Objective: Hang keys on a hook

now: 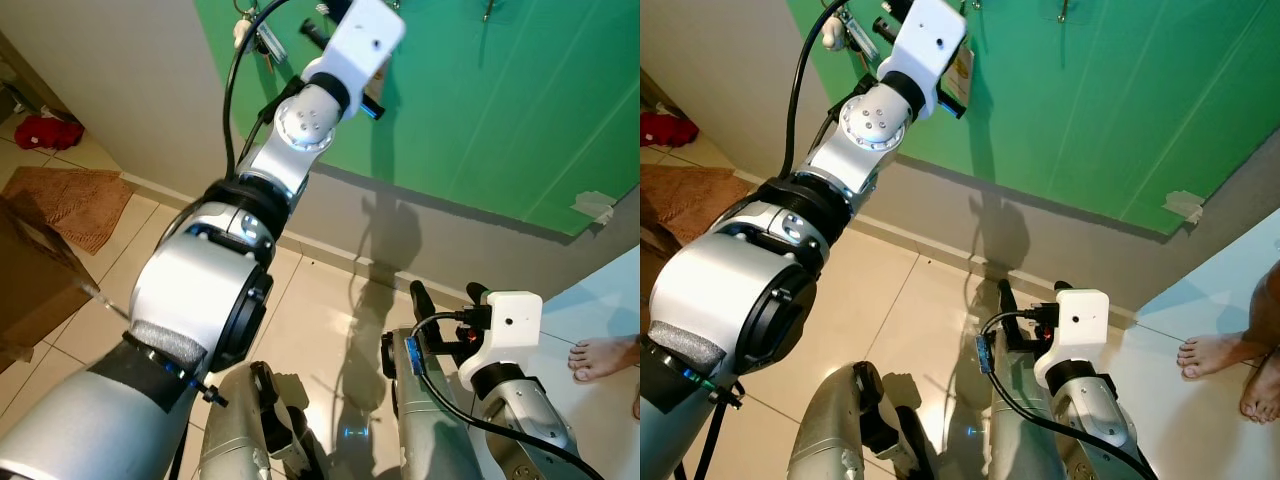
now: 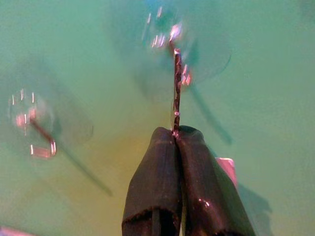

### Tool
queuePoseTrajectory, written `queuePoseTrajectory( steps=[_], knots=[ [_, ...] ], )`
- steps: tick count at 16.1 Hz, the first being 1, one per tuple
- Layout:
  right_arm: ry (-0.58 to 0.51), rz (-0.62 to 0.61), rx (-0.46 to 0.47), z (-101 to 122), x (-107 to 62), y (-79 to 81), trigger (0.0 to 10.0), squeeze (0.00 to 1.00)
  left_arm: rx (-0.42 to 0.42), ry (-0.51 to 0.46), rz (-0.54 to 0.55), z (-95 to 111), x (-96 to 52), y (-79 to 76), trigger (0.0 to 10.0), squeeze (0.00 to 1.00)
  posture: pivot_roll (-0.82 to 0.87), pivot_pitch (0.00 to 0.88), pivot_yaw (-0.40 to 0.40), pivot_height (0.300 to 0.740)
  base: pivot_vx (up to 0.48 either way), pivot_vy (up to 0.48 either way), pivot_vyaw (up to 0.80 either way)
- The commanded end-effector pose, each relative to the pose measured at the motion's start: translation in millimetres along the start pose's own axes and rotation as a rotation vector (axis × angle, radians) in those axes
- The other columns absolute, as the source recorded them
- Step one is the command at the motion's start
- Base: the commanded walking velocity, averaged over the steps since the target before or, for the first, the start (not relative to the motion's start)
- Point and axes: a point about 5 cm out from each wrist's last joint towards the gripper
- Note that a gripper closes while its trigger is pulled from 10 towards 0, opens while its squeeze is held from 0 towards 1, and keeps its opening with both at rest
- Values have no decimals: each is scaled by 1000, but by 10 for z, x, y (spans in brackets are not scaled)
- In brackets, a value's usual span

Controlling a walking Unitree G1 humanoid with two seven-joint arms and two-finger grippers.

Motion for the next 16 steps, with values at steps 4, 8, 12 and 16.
queuePoseTrajectory(
  steps=[4, 8, 12, 16],
  knots=[
    [14, 6, 3, -31, 1, -14, 10000, 0, -30, 24, 29, -50, -16, 23, 0, 0, -444, 233, 128, 592, 0, 0, 0],
    [15, 11, 0, -40, 12, -10, 10000, 0, 6, -3, 19, 26, 11, 45, 0, 0, -444, 221, 129, 592, 0, 0, 0],
    [11, 5, -1, -39, 8, -17, 10000, 0, 4, -21, 31, 107, 44, 65, 0, 0, -452, 217, 134, 592, 0, 0, 0],
    [9, 1, 1, -43, 5, -19, 10000, 0, 13, -31, 27, 145, 59, 67, 0, 0, -456, 219, 137, 592, 0, 0, 0]
  ],
)
Point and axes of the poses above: a point about 5 cm out from each wrist's last joint towards the gripper, its own x axis pointing out of the wrist towards the gripper, its own z axis along the axis of the wrist's last joint, y = z × x, and after that the axes turned 9 degrees about x, right-handed
